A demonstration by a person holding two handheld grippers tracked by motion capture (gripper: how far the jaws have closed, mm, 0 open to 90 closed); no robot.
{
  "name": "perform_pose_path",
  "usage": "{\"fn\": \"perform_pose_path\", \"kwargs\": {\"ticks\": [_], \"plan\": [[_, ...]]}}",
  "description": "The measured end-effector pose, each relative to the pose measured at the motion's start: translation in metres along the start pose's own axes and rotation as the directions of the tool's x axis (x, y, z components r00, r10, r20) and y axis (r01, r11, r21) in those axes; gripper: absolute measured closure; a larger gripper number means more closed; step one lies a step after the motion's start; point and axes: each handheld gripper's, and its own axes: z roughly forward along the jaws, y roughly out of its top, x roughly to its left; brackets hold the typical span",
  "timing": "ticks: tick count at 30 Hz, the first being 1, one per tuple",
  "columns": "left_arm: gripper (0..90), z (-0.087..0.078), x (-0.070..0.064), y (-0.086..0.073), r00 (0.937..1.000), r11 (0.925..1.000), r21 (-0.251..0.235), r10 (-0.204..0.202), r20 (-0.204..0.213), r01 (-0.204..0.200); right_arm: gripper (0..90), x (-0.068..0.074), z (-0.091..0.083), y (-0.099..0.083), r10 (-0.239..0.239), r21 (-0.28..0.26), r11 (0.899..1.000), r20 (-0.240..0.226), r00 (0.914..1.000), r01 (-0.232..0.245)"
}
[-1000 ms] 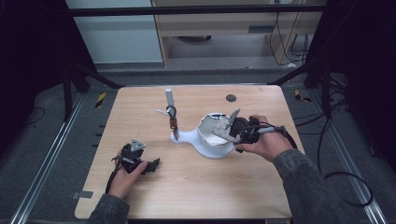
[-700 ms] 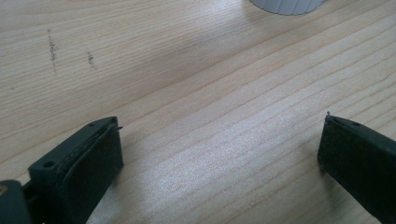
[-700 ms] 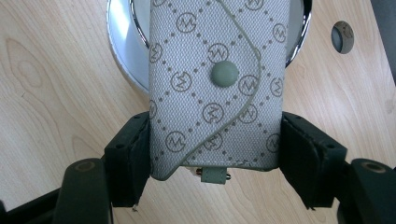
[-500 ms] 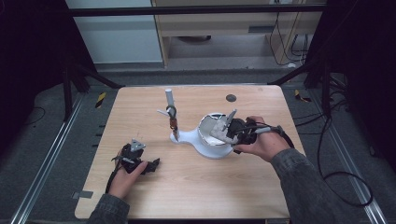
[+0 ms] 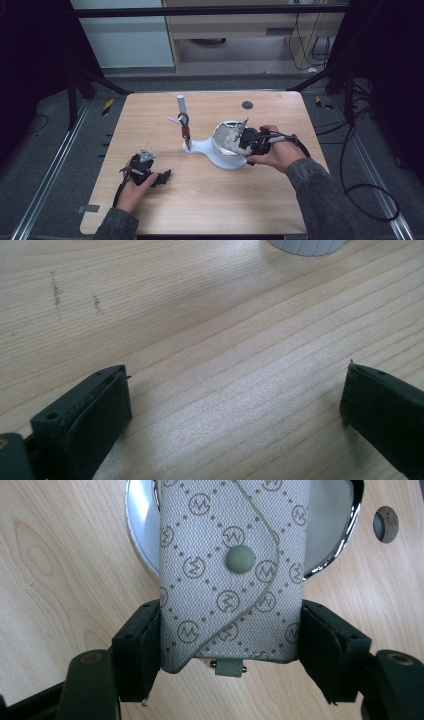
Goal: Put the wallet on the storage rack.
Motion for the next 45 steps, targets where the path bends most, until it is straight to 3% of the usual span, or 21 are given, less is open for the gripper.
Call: {"fn": "perform_pose_path", "kwargs": {"ticks": [23,45], "plan": [[0.0,0.0,0.0,0.0,1.0,1.0,-0.001,0.002,0.003,-0.002,30.5,-0.011,0.017,0.007,0.034,0.037,0.999,-0.014,0.9993,-0.033],[0.0,0.0,0.0,0.0,1.0,1.0,-0.001,0.004,0.003,-0.004,30.0,-0.009,0.025,0.011,0.005,0.055,0.998,0.014,0.9999,-0.006]]}}
